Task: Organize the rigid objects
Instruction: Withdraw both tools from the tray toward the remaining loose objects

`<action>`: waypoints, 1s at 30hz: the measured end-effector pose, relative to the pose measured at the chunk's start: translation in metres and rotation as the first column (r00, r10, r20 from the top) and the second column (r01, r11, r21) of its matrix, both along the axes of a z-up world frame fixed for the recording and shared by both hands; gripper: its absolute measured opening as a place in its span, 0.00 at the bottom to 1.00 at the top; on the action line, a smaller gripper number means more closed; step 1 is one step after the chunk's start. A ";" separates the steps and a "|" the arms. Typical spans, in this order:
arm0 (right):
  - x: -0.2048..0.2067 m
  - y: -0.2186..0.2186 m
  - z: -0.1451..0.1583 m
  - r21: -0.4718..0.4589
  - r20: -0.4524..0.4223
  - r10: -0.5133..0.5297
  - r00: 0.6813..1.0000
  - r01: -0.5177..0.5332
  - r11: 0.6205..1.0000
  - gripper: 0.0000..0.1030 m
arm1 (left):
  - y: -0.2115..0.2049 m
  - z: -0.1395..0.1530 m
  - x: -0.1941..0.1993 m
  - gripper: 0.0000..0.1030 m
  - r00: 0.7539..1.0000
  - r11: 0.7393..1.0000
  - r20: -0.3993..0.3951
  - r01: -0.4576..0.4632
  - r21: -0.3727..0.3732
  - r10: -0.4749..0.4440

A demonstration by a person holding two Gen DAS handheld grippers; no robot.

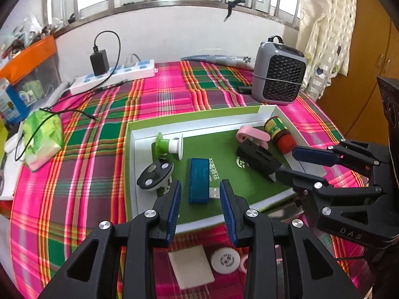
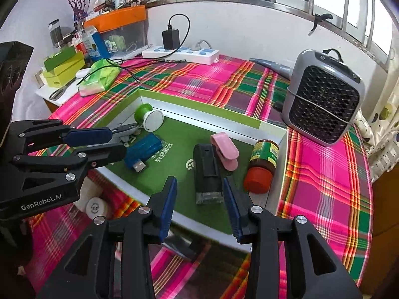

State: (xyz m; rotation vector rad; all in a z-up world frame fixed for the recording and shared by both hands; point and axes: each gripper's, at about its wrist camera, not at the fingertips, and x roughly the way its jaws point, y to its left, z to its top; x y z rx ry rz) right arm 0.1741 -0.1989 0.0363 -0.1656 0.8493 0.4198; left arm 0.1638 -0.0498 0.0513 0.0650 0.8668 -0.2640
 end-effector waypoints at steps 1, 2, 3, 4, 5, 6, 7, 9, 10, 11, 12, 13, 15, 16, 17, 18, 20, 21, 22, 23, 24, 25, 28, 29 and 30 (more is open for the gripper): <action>-0.003 -0.001 0.002 0.004 0.006 -0.004 1.000 0.004 1.000 0.39 | 0.001 0.001 -0.004 0.30 1.000 1.000 0.007 -0.002 0.004 0.002; -0.005 -0.001 0.003 0.007 0.008 -0.006 1.000 0.006 1.000 0.39 | 0.002 0.002 -0.006 0.30 1.000 1.000 0.010 -0.002 0.005 0.002; -0.008 -0.002 0.005 0.012 0.013 -0.009 1.000 0.009 1.000 0.39 | 0.003 0.003 -0.009 0.30 1.000 1.000 0.010 -0.005 0.003 0.004; -0.010 -0.002 0.006 0.016 0.017 -0.010 1.000 0.010 1.000 0.39 | 0.004 0.004 -0.011 0.30 1.000 1.000 0.012 -0.006 0.000 0.006; -0.013 -0.002 0.007 0.018 0.021 -0.012 1.000 0.012 1.000 0.39 | 0.006 0.005 -0.014 0.30 1.000 1.000 0.015 -0.005 -0.005 0.005; -0.016 -0.003 0.009 0.019 0.026 -0.013 1.000 0.013 1.000 0.39 | 0.007 0.006 -0.016 0.30 1.000 1.000 0.017 -0.006 -0.009 0.006; -0.018 -0.003 0.010 0.017 0.031 -0.015 0.999 0.015 1.000 0.39 | 0.008 0.007 -0.019 0.30 1.000 1.000 0.019 -0.007 -0.012 0.008; -0.024 -0.004 0.011 0.014 0.042 -0.024 0.999 0.024 1.000 0.39 | 0.009 0.009 -0.024 0.30 1.000 1.000 0.025 -0.008 -0.017 0.008; -0.027 -0.005 0.012 0.021 0.044 -0.027 0.999 0.026 0.999 0.39 | 0.010 0.010 -0.027 0.30 1.000 1.000 0.029 -0.010 -0.017 0.011; -0.028 -0.006 0.012 0.026 0.044 -0.028 0.999 0.027 0.999 0.39 | 0.010 0.011 -0.029 0.30 0.999 1.000 0.032 -0.010 -0.017 0.010; -0.031 -0.007 0.013 0.033 0.045 -0.031 0.999 0.030 0.999 0.39 | 0.011 0.011 -0.031 0.30 0.999 1.000 0.033 -0.010 -0.019 0.010; -0.033 -0.008 0.013 0.035 0.046 -0.034 0.998 0.032 0.999 0.39 | 0.011 0.012 -0.033 0.30 0.999 1.000 0.035 -0.010 -0.021 0.011; -0.038 -0.009 0.014 0.035 0.051 -0.040 0.998 0.038 0.999 0.39 | 0.013 0.013 -0.038 0.30 0.999 1.000 0.040 -0.011 -0.022 0.011; -0.041 -0.010 0.015 0.036 0.055 -0.041 0.998 0.039 0.999 0.39 | 0.013 0.013 -0.040 0.30 0.999 1.000 0.042 -0.011 -0.023 0.012; -0.044 -0.010 0.015 0.037 0.058 -0.041 0.997 0.039 0.999 0.39 | 0.014 0.014 -0.041 0.30 0.999 1.000 0.045 -0.012 -0.025 0.013; -0.046 -0.011 0.015 0.038 0.060 -0.043 0.997 0.040 0.998 0.39 | 0.015 0.014 -0.044 0.30 0.999 1.000 0.047 -0.014 -0.025 0.015; -0.050 -0.012 0.015 0.037 0.063 -0.047 0.997 0.044 0.998 0.39 | 0.016 0.013 -0.048 0.30 0.999 1.000 0.050 -0.016 -0.023 0.017; -0.053 -0.012 0.015 0.037 0.065 -0.048 0.997 0.045 0.998 0.39 | 0.017 0.013 -0.050 0.30 0.998 1.000 0.052 -0.018 -0.020 0.019; -0.054 -0.012 0.015 0.037 0.066 -0.047 0.997 0.045 0.998 0.39 | 0.018 0.012 -0.052 0.30 0.998 1.000 0.053 -0.022 -0.018 0.023; -0.055 -0.012 0.015 0.037 0.066 -0.048 0.997 0.046 0.998 0.39 | 0.019 0.012 -0.055 0.30 0.998 1.000 0.056 -0.025 -0.016 0.026; -0.058 -0.012 0.015 0.037 0.068 -0.050 0.996 0.048 0.998 0.39 | 0.019 0.012 -0.057 0.30 0.998 1.000 0.059 -0.027 -0.014 0.027; -0.059 -0.012 0.015 0.037 0.069 -0.050 0.996 0.048 0.998 0.39 | 0.021 0.011 -0.060 0.30 0.998 0.999 0.058 -0.031 -0.013 0.031; -0.063 -0.012 0.014 0.034 0.074 -0.051 0.996 0.048 0.998 0.39 | 0.023 0.009 -0.065 0.30 0.998 0.999 0.057 -0.032 -0.010 0.033; -0.065 -0.012 0.014 0.030 0.076 -0.052 0.996 0.050 0.998 0.39 | 0.025 0.008 -0.066 0.30 0.998 0.999 0.055 -0.035 -0.011 0.035; -0.067 -0.012 0.014 0.025 0.077 -0.054 0.996 0.052 0.998 0.39 | 0.026 0.007 -0.069 0.30 0.998 0.999 0.054 -0.035 -0.014 0.036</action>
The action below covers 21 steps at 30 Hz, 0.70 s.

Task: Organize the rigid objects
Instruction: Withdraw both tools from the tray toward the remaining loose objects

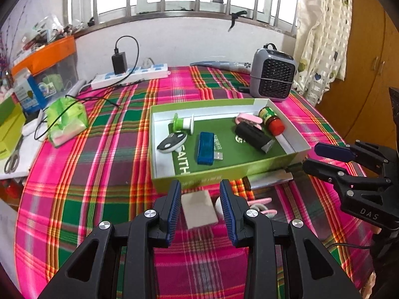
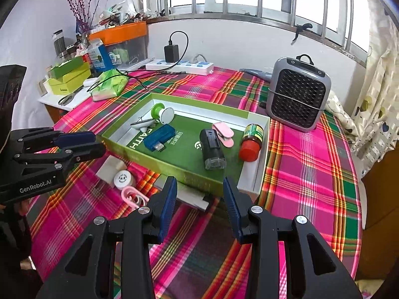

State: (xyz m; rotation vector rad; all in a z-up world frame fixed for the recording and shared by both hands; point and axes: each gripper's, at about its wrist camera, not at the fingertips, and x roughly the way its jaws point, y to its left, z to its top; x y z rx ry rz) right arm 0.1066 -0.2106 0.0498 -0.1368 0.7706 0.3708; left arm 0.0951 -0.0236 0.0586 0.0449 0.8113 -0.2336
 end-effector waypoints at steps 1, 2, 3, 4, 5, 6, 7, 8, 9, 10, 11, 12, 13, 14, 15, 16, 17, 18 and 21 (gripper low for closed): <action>-0.002 0.000 0.000 -0.003 0.001 -0.001 1.000 0.001 1.000 0.39 | 0.002 -0.001 -0.002 0.30 1.000 1.000 -0.002 -0.001 -0.005 0.001; -0.004 0.000 -0.001 -0.004 0.003 -0.002 1.000 0.002 1.000 0.39 | 0.003 -0.002 -0.003 0.30 1.000 1.000 -0.002 -0.003 -0.007 0.003; -0.006 0.001 -0.001 -0.004 0.004 -0.003 1.000 0.003 1.000 0.39 | 0.004 -0.002 -0.004 0.30 1.000 1.000 -0.004 -0.005 -0.009 0.005; -0.008 0.000 -0.002 -0.005 0.004 -0.006 1.000 0.006 1.000 0.39 | 0.005 -0.004 -0.006 0.30 1.000 1.000 -0.006 -0.008 -0.010 0.008; -0.010 0.000 -0.002 -0.004 0.004 -0.008 1.000 0.008 1.000 0.39 | 0.006 -0.005 -0.007 0.30 1.000 1.000 -0.007 -0.007 -0.011 0.007; -0.012 0.000 -0.003 -0.005 0.005 -0.010 1.000 0.010 1.000 0.39 | 0.008 -0.006 -0.009 0.30 1.000 1.000 -0.009 -0.006 -0.012 0.006; -0.013 0.000 -0.003 -0.007 0.006 -0.012 1.000 0.012 1.000 0.39 | 0.009 -0.007 -0.011 0.30 1.000 1.000 -0.011 -0.009 -0.012 0.009; -0.015 0.000 -0.004 -0.009 0.008 -0.015 1.000 0.015 1.000 0.39 | 0.010 -0.008 -0.012 0.30 1.000 1.000 -0.013 -0.012 -0.014 0.012; -0.017 0.000 -0.005 -0.009 0.008 -0.016 1.000 0.016 1.000 0.39 | 0.011 -0.009 -0.014 0.30 1.000 1.000 -0.015 -0.014 -0.018 0.014; -0.018 0.000 -0.006 -0.008 0.007 -0.016 1.000 0.017 1.000 0.39 | 0.013 -0.010 -0.016 0.30 1.000 1.000 -0.018 -0.017 -0.023 0.016; -0.019 0.000 -0.007 -0.005 0.006 -0.018 1.000 0.018 1.000 0.39 | 0.015 -0.010 -0.017 0.30 1.000 0.999 -0.019 -0.019 -0.027 0.018; -0.020 -0.001 -0.008 0.000 0.003 -0.019 1.000 0.019 1.000 0.39 | 0.017 -0.012 -0.018 0.30 1.000 0.999 -0.022 -0.021 -0.032 0.020; -0.021 -0.001 -0.009 0.003 0.001 -0.020 1.000 0.020 1.000 0.39 | 0.019 -0.013 -0.019 0.30 0.999 0.999 -0.026 -0.024 -0.035 0.023; -0.022 -0.001 -0.010 0.006 -0.001 -0.020 1.000 0.020 1.000 0.39 | 0.021 -0.014 -0.020 0.30 0.999 0.999 -0.031 -0.028 -0.037 0.027; -0.024 -0.001 -0.011 0.007 -0.004 -0.022 1.000 0.022 1.000 0.39 | 0.022 -0.015 -0.020 0.30 0.999 0.999 -0.034 -0.030 -0.036 0.029; -0.024 -0.001 -0.011 0.007 -0.003 -0.022 1.000 0.022 1.000 0.39 | 0.023 -0.016 -0.021 0.30 0.999 0.999 -0.036 -0.032 -0.037 0.031; -0.025 -0.001 -0.012 0.007 -0.003 -0.024 1.000 0.024 1.000 0.39 | 0.024 -0.017 -0.022 0.30 0.999 0.999 -0.036 -0.033 -0.039 0.032; -0.027 -0.001 -0.013 0.005 -0.002 -0.028 1.000 0.028 1.000 0.39 | 0.025 -0.018 -0.023 0.30 0.999 0.999 -0.037 -0.033 -0.041 0.032; -0.029 -0.002 -0.014 0.007 -0.001 -0.039 0.999 0.039 0.999 0.39 | 0.028 -0.020 -0.025 0.30 0.999 0.998 -0.042 -0.032 -0.046 0.030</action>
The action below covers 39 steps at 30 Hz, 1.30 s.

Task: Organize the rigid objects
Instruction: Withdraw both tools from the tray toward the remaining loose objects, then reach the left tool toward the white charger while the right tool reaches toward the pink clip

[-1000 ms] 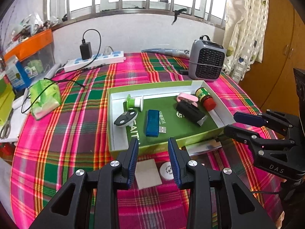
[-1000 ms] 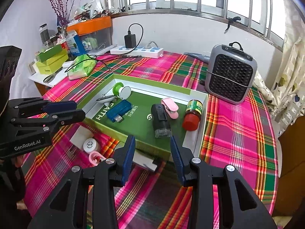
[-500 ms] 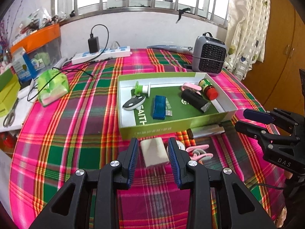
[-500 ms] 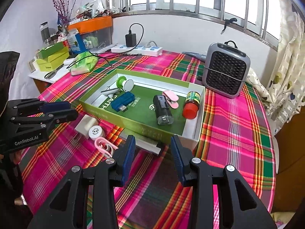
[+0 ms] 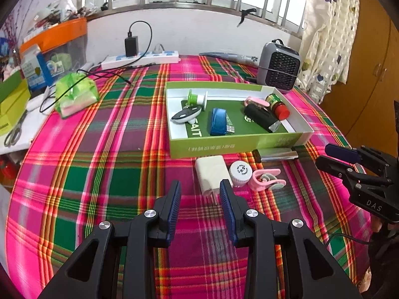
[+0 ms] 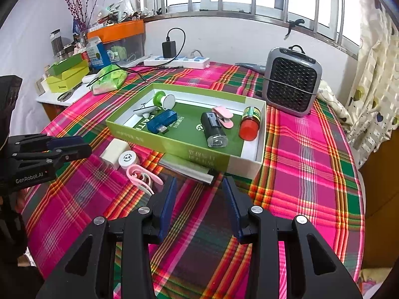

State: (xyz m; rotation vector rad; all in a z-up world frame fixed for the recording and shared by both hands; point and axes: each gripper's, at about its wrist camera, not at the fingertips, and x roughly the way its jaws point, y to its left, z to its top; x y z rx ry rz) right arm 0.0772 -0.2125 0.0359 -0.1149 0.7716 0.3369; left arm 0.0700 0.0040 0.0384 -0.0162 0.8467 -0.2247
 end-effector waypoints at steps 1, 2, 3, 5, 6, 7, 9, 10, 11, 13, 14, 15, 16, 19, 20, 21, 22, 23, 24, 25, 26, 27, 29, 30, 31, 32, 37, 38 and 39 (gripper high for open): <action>0.000 -0.001 -0.001 0.003 -0.002 -0.001 1.000 0.001 1.000 0.39 | 0.001 -0.001 -0.001 0.30 1.000 1.000 -0.004 0.000 -0.003 0.000; -0.001 -0.001 -0.002 0.005 -0.004 -0.003 1.000 0.004 1.000 0.39 | 0.002 -0.002 -0.001 0.30 1.000 1.000 -0.007 0.002 -0.008 -0.002; -0.001 -0.002 -0.004 0.006 -0.008 -0.007 1.000 0.007 1.000 0.39 | 0.003 -0.003 -0.001 0.30 1.000 1.000 -0.010 0.004 -0.014 -0.004; -0.001 -0.004 -0.007 0.007 -0.015 -0.014 1.000 0.014 1.000 0.39 | 0.004 -0.006 -0.001 0.31 1.000 1.000 -0.021 0.007 -0.024 -0.007; 0.000 -0.005 -0.010 0.011 -0.021 -0.019 1.000 0.019 1.000 0.39 | 0.004 -0.007 -0.001 0.33 1.000 1.000 -0.024 0.008 -0.027 -0.009; 0.000 -0.006 -0.011 0.016 -0.027 -0.021 0.999 0.021 1.000 0.39 | 0.004 -0.009 0.000 0.35 1.000 0.999 -0.029 0.007 -0.031 -0.008; 0.002 -0.009 -0.014 0.018 -0.036 -0.029 0.999 0.030 0.999 0.39 | 0.004 -0.010 0.001 0.37 0.999 0.999 -0.034 0.012 -0.044 -0.013; 0.003 -0.010 -0.015 0.016 -0.039 -0.036 0.999 0.036 0.999 0.39 | 0.003 -0.011 0.002 0.37 0.999 0.998 -0.037 0.017 -0.053 -0.019; 0.004 -0.011 -0.016 0.015 -0.041 -0.041 0.998 0.042 0.999 0.39 | 0.002 -0.012 0.003 0.38 0.999 0.998 -0.040 0.021 -0.059 -0.024; 0.008 -0.012 -0.018 0.023 -0.055 -0.035 0.998 0.037 0.999 0.39 | -0.002 -0.014 0.005 0.38 0.998 0.998 -0.045 0.031 -0.056 -0.034; 0.009 -0.012 -0.019 0.027 -0.062 -0.028 0.998 0.030 0.999 0.39 | -0.004 -0.014 0.007 0.38 0.998 0.998 -0.046 0.030 -0.049 -0.032; 0.010 -0.012 -0.020 0.026 -0.064 -0.028 0.998 0.029 0.999 0.42 | -0.006 -0.016 0.009 0.38 0.998 0.999 -0.050 0.030 -0.042 -0.032; 0.011 -0.011 -0.021 0.024 -0.066 -0.029 0.997 0.030 0.999 0.46 | -0.006 -0.017 0.010 0.38 0.998 0.999 -0.053 0.031 -0.042 -0.033; 0.015 -0.010 -0.022 0.027 -0.072 -0.024 0.997 0.026 0.999 0.48 | -0.010 -0.018 0.014 0.38 0.998 0.999 -0.051 0.032 -0.024 -0.033; 0.015 -0.009 -0.022 0.028 -0.072 -0.022 0.997 0.024 0.999 0.48 | -0.011 -0.018 0.015 0.38 0.998 0.999 -0.053 0.034 -0.023 -0.035; 0.016 -0.009 -0.022 0.026 -0.072 -0.020 0.997 0.022 0.999 0.48 | -0.012 -0.018 0.017 0.38 0.998 0.999 -0.052 0.037 -0.028 -0.038; 0.017 -0.008 -0.022 0.025 -0.072 -0.019 0.997 0.020 0.999 0.48 | -0.012 -0.017 0.018 0.38 0.998 0.999 -0.051 0.039 -0.033 -0.040; 0.018 -0.008 -0.022 0.025 -0.071 -0.017 0.997 0.019 1.000 0.48 | -0.013 -0.017 0.020 0.38 0.998 0.999 -0.050 0.041 -0.036 -0.043; 0.019 -0.008 -0.022 0.025 -0.072 -0.018 0.997 0.020 0.999 0.48 | -0.014 -0.017 0.022 0.38 0.998 0.998 -0.049 0.045 -0.035 -0.046; 0.020 -0.008 -0.023 0.024 -0.074 -0.020 0.997 0.022 0.999 0.48 | -0.016 -0.018 0.024 0.38 0.997 0.998 -0.052 0.048 -0.031 -0.049; 0.021 -0.008 -0.023 0.024 -0.075 -0.021 0.997 0.023 0.999 0.48 | -0.018 -0.019 0.026 0.38 0.997 0.999 -0.061 0.047 -0.027 -0.049; 0.022 -0.007 -0.023 0.023 -0.078 -0.021 0.997 0.023 0.999 0.48 | -0.019 -0.019 0.026 0.38 0.997 0.999 -0.061 0.048 -0.024 -0.049; 0.023 -0.007 -0.023 0.019 -0.076 -0.021 0.997 0.023 1.000 0.48 | -0.022 -0.018 0.028 0.38 0.997 0.998 -0.054 0.054 -0.022 -0.055; 0.023 -0.007 -0.023 0.018 -0.075 -0.021 0.997 0.022 1.000 0.48 | -0.023 -0.018 0.029 0.38 0.997 0.998 -0.056 0.056 -0.021 -0.057; 0.024 -0.007 -0.023 0.018 -0.076 -0.020 0.997 0.022 1.000 0.48 | -0.023 -0.019 0.030 0.38 0.997 0.998 -0.061 0.055 -0.016 -0.056; 0.025 -0.007 -0.024 0.018 -0.078 -0.020 0.997 0.022 1.000 0.48 | -0.023 -0.020 0.032 0.38 0.997 0.999 -0.063 0.047 -0.010 -0.047; 0.030 -0.007 -0.026 0.015 -0.089 -0.014 0.996 0.016 1.000 0.48 | -0.021 -0.022 0.036 0.38 0.998 0.999 -0.064 0.028 0.031 -0.026; 0.031 -0.006 -0.026 0.017 -0.090 -0.008 0.996 0.010 1.000 0.48 | -0.019 -0.023 0.037 0.38 0.997 0.999 -0.069 0.023 0.034 -0.021; 0.031 -0.006 -0.027 0.017 -0.089 -0.003 0.996 0.004 1.000 0.48 | -0.017 -0.024 0.038 0.38 0.997 0.999 -0.073 0.017 0.036 -0.015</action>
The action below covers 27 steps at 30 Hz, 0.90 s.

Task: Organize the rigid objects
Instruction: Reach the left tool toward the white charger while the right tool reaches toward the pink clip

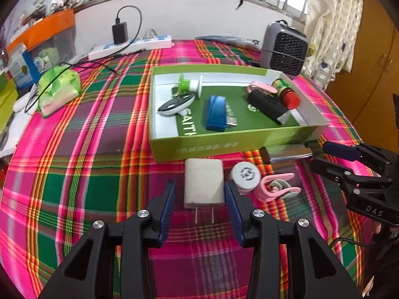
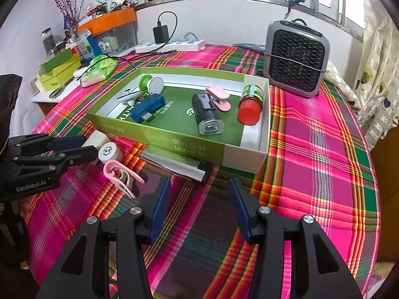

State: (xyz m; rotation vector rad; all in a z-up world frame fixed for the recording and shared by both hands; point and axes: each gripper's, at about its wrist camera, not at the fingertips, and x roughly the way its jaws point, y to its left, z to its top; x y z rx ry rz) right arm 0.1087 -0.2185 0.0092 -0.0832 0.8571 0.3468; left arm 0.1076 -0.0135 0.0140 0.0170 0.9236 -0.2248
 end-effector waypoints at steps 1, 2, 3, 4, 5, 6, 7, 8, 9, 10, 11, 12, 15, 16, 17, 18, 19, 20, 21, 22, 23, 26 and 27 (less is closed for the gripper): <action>0.001 0.001 0.000 -0.001 0.000 0.004 1.000 -0.004 1.000 0.48 | 0.001 -0.001 0.001 0.38 1.000 1.000 -0.002 -0.004 0.001 0.004; 0.002 0.001 -0.001 -0.004 -0.001 0.008 1.000 -0.008 1.000 0.48 | 0.003 -0.002 0.002 0.38 1.000 1.000 -0.006 -0.009 0.002 0.009; 0.003 0.002 -0.002 -0.006 -0.005 0.011 1.000 -0.011 1.000 0.48 | 0.004 -0.003 0.002 0.38 1.000 1.000 -0.008 -0.011 0.004 0.011; 0.005 0.002 -0.003 -0.005 -0.008 0.015 1.000 -0.015 1.000 0.48 | 0.004 -0.003 0.003 0.38 1.000 1.000 -0.007 -0.014 0.008 0.014; 0.007 0.003 -0.004 0.001 -0.015 0.021 1.000 -0.021 1.000 0.48 | 0.005 -0.004 0.003 0.38 1.000 1.000 -0.009 -0.018 0.008 0.018; 0.008 0.003 -0.005 0.007 -0.020 0.024 1.000 -0.024 1.000 0.48 | 0.006 -0.004 0.004 0.38 1.000 1.000 -0.009 -0.018 0.005 0.018; 0.010 0.004 -0.006 0.014 -0.028 0.028 0.999 -0.027 1.000 0.48 | 0.007 -0.004 0.004 0.38 1.000 1.000 -0.007 -0.016 0.002 0.016; 0.011 0.004 -0.007 0.018 -0.036 0.032 0.999 -0.031 0.999 0.48 | 0.009 -0.004 0.005 0.38 1.000 1.000 -0.007 -0.020 0.000 0.020; 0.011 0.006 -0.008 0.020 -0.040 0.039 0.998 -0.038 0.999 0.48 | 0.011 -0.004 0.006 0.38 1.000 1.000 -0.008 -0.024 -0.003 0.024; 0.010 0.007 -0.008 0.023 -0.042 0.050 0.998 -0.049 0.999 0.48 | 0.013 -0.004 0.007 0.38 1.000 1.000 -0.008 -0.028 -0.008 0.028; 0.008 0.009 -0.008 0.032 -0.048 0.070 0.996 -0.068 0.997 0.48 | 0.014 -0.004 0.008 0.38 0.999 0.999 -0.009 -0.031 -0.009 0.031; 0.007 0.010 -0.008 0.036 -0.052 0.084 0.995 -0.082 0.996 0.48 | 0.015 -0.004 0.008 0.38 0.999 0.999 -0.008 -0.033 -0.004 0.033; 0.000 0.014 -0.006 0.020 -0.036 0.103 0.994 -0.102 0.995 0.48 | 0.018 -0.005 0.010 0.38 0.999 0.999 -0.009 -0.033 0.001 0.033; -0.002 0.014 -0.005 0.022 -0.031 0.105 0.994 -0.105 0.994 0.48 | 0.018 -0.005 0.011 0.38 0.999 0.999 -0.010 -0.033 0.000 0.033; -0.004 0.015 -0.003 0.025 -0.024 0.107 0.994 -0.107 0.994 0.48 | 0.018 -0.005 0.012 0.38 0.999 0.999 -0.009 -0.033 0.000 0.033; -0.006 0.015 -0.001 0.031 -0.015 0.113 0.994 -0.112 0.993 0.48 | 0.018 -0.005 0.012 0.38 0.999 0.999 -0.009 -0.033 0.002 0.033; -0.008 0.016 0.001 0.036 -0.009 0.120 0.993 -0.119 0.992 0.48 | 0.018 -0.005 0.013 0.38 0.999 0.999 -0.007 -0.033 0.005 0.033; -0.009 0.018 0.003 0.038 -0.005 0.125 0.992 -0.125 0.991 0.48 | 0.018 -0.005 0.014 0.38 0.999 0.999 -0.007 -0.033 0.005 0.033; -0.009 0.021 0.004 0.032 0.000 0.130 0.991 -0.130 0.991 0.48 | 0.019 -0.005 0.014 0.38 0.999 0.999 -0.007 -0.035 0.002 0.035; -0.010 0.024 0.006 0.027 0.005 0.133 0.991 -0.133 0.991 0.48 | 0.020 -0.005 0.014 0.38 0.999 0.999 -0.006 -0.035 -0.002 0.035; -0.011 0.026 0.008 0.023 0.015 0.135 0.991 -0.135 0.991 0.48 | 0.021 -0.006 0.014 0.38 0.999 0.999 -0.005 -0.034 -0.009 0.034; -0.016 0.032 0.013 0.028 0.045 0.151 0.988 -0.152 0.988 0.48 | 0.024 -0.005 0.015 0.38 0.999 0.999 -0.006 -0.034 -0.024 0.034; -0.017 0.034 0.014 0.030 0.050 0.171 0.984 -0.172 0.985 0.48 | 0.024 -0.005 0.015 0.38 0.999 0.999 -0.006 -0.033 -0.026 0.033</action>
